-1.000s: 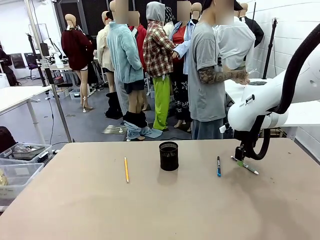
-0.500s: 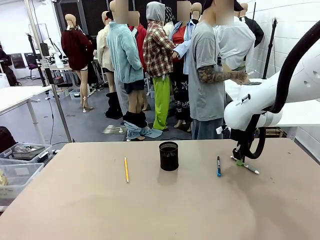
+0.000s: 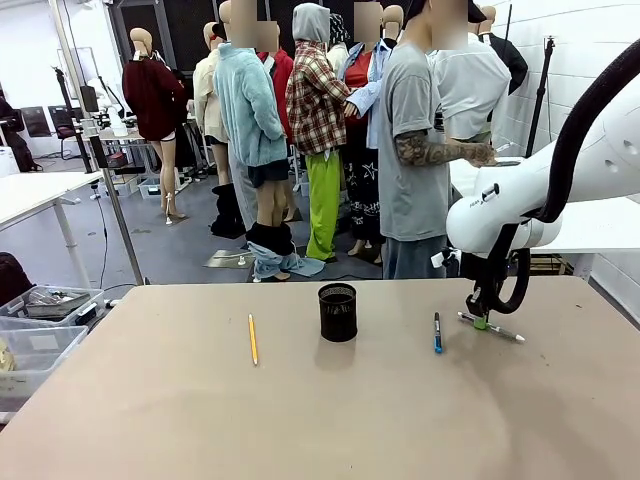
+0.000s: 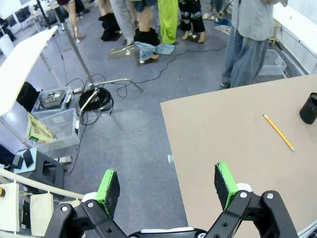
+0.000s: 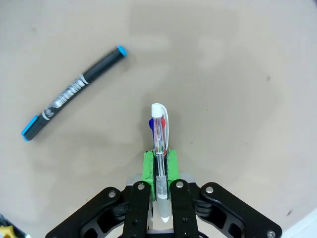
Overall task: Place the pens into the pen holder.
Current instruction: Pick up a writing instrument from the table and place it into the Pen holder.
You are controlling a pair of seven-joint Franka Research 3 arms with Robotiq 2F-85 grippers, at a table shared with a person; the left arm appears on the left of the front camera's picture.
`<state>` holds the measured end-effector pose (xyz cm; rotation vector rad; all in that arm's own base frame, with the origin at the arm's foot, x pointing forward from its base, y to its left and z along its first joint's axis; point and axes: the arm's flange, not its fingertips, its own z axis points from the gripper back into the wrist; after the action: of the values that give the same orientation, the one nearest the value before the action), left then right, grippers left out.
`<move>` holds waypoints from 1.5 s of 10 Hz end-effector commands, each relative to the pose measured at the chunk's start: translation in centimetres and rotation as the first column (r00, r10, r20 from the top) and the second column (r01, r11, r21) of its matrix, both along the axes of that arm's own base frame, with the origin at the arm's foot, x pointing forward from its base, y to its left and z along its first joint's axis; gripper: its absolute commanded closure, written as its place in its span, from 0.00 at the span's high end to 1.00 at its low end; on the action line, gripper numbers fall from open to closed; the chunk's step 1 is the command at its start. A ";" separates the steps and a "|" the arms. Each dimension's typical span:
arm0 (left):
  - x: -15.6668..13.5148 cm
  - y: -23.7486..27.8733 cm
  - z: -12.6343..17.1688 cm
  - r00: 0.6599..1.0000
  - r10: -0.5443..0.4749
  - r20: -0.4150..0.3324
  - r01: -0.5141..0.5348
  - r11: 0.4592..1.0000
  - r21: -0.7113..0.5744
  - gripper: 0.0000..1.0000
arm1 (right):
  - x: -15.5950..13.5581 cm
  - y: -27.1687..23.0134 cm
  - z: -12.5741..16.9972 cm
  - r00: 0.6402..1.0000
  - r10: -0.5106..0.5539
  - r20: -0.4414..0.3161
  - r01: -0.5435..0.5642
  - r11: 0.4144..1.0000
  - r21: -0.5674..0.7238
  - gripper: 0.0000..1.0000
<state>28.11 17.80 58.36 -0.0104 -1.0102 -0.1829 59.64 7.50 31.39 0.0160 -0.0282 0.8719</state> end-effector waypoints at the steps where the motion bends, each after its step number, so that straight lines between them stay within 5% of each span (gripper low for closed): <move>1: 0.1 0.0 0.1 1.000 0.019 0.006 -0.019 1.000 -0.007 1.00 | -1.7 -1.1 3.5 0.976 0.187 0.109 -0.204 0.963 0.177 0.00; 3: 0.1 0.0 0.1 1.000 0.019 0.006 -0.019 1.000 -0.007 1.00 | -2.9 0.0 7.2 0.877 0.367 0.309 -0.460 0.826 0.325 0.00; 6: 0.1 0.0 0.1 1.000 0.019 0.006 -0.019 1.000 -0.007 1.00 | -3.0 4.2 9.8 0.711 0.431 0.556 -0.684 0.605 0.406 0.00; 7: 0.1 0.0 0.1 1.000 0.019 0.006 -0.019 1.000 -0.007 1.00 | -2.8 6.2 10.6 0.669 0.451 0.591 -0.730 0.549 0.407 0.00; 9: 0.1 0.0 0.1 1.000 0.019 0.006 -0.019 1.000 -0.007 1.00 | -2.6 9.0 11.2 0.563 0.537 0.628 -0.826 0.347 0.444 0.00; 14: 0.1 0.0 0.1 1.000 0.019 0.006 -0.019 1.000 -0.007 1.00 | -0.8 15.7 11.3 0.508 0.515 0.690 -0.825 0.061 0.562 0.00; 15: 0.1 0.0 0.1 1.000 0.019 0.006 -0.019 1.000 -0.007 1.00 | -0.5 16.5 10.7 0.523 0.500 0.690 -0.815 0.058 0.576 0.00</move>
<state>28.13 17.71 58.42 -0.0092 -1.0105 -0.1845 58.01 23.60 42.50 0.9631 -0.8714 1.7859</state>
